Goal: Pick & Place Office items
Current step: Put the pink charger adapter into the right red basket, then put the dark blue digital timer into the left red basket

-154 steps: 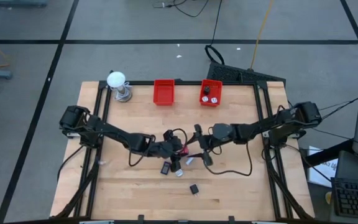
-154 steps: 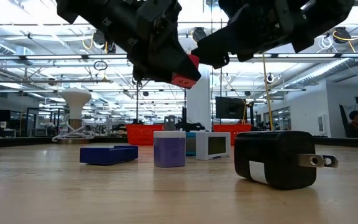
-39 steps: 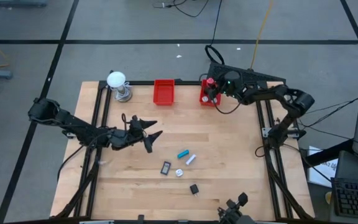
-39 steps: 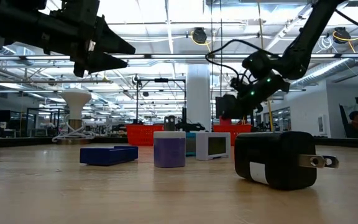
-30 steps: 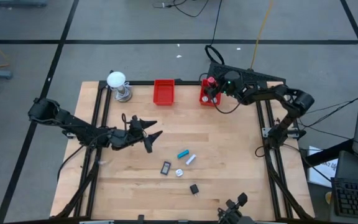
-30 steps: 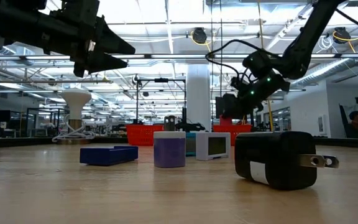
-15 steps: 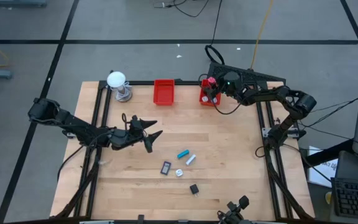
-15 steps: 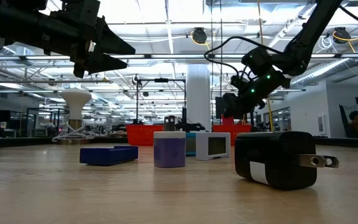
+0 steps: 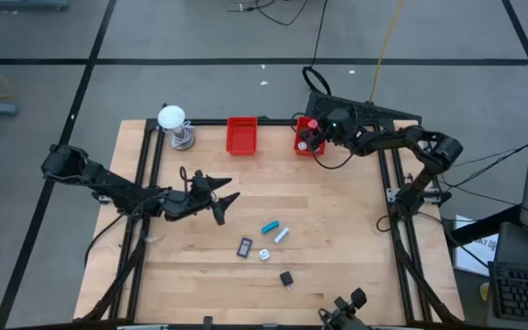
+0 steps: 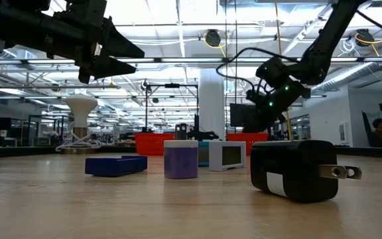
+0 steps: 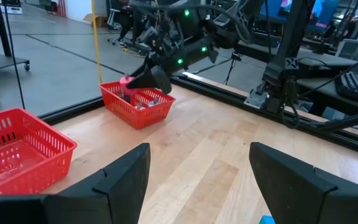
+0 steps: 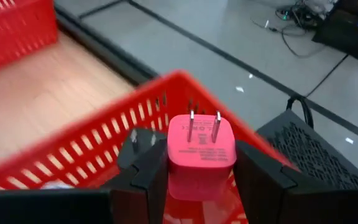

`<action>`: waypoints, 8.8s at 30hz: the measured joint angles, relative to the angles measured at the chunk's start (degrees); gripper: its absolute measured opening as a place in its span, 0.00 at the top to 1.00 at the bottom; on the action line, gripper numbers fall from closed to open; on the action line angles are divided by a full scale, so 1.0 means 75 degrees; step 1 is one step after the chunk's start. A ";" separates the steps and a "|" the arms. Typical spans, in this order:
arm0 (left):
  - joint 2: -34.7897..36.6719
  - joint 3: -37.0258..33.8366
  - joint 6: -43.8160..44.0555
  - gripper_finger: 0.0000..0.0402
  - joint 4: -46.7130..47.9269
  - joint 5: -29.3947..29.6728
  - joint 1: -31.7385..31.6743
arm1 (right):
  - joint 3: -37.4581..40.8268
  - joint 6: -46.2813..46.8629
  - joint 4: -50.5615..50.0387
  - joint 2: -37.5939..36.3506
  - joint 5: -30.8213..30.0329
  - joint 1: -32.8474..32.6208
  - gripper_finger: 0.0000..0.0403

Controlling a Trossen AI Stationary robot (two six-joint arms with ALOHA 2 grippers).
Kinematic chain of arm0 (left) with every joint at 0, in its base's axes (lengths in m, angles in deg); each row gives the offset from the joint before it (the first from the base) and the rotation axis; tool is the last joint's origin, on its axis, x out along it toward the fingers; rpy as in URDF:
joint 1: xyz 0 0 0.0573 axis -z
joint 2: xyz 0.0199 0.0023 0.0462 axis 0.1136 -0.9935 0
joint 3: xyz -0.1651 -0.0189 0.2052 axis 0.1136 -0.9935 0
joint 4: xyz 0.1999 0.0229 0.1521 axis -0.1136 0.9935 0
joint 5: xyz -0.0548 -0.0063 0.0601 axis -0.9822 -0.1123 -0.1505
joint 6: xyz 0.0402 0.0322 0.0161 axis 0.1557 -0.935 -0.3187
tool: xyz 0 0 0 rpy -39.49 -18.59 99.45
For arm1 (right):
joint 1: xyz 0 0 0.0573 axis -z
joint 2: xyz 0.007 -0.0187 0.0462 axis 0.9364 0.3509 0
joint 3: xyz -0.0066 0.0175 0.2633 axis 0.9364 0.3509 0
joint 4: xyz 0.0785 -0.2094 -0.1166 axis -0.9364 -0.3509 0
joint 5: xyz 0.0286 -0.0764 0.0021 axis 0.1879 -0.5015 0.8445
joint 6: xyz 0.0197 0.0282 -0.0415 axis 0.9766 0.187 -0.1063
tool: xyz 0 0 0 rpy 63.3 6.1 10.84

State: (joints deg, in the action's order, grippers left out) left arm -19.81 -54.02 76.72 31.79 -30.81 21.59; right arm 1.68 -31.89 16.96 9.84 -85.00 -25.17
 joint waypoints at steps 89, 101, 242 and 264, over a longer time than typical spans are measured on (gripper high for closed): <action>-0.4066 0.5380 0.5043 0.31 0.7835 -0.4644 0.1099 | 0.3485 0.1370 0.0063 -0.7542 0.4462 -0.4420 0.51; -0.4523 0.5434 0.5750 0.31 0.9064 -0.4572 0.1101 | 0.3485 0.1339 0.0081 -0.7539 0.4400 -0.4415 0.51; -0.1877 0.4218 0.0011 0.64 0.7368 -0.1190 -0.1969 | 0.3485 0.1166 -0.0250 -0.7531 0.3612 -0.4417 0.51; -0.3144 0.4071 0.1600 0.64 0.4918 -0.2962 -0.6081 | 0.3485 0.0928 -0.0285 -0.7531 0.3369 -0.4405 0.51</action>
State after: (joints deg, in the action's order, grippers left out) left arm -43.39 -23.49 88.72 68.67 -53.02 -24.02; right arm 27.82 -24.92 14.82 -46.64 -59.74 -58.21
